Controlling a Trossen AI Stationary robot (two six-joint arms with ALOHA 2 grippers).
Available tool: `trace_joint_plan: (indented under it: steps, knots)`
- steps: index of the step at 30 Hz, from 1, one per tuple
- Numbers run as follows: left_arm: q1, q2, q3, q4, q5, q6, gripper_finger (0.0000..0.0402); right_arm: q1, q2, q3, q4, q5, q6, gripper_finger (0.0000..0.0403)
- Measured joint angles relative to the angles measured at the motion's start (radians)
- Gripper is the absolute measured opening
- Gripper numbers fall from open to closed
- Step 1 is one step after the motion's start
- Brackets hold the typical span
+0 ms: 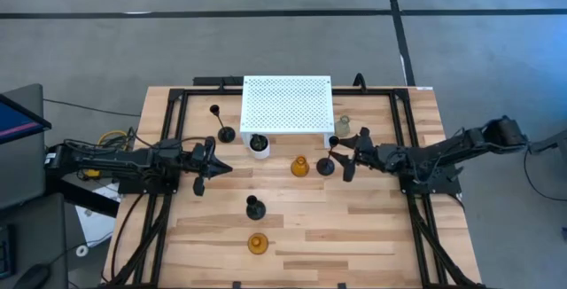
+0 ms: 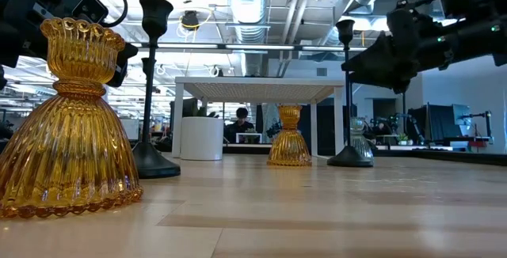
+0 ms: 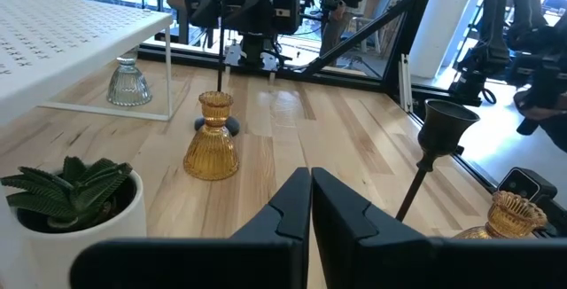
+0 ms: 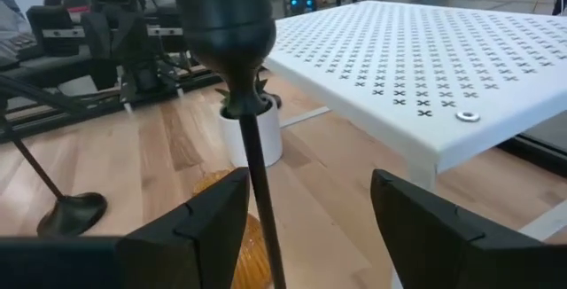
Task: Pick & Place candle stick holders
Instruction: Put the top right black candle holder on the shelf
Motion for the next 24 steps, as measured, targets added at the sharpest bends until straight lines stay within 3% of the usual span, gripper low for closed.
trace_joint_plan:
  steps: [11, 24]
  knots:
    - [0.000, 0.000, 0.000, 0.000, 0.000, 0.000, 0.0013, 0.000, 0.133, 0.000, 0.159, -0.001, 0.000, 0.0198]
    - [0.000, 0.000, 0.000, 0.000, 0.000, 0.000, 0.0013, 0.020, 0.159, 0.032, 0.152, -0.003, -0.002, 0.0063]
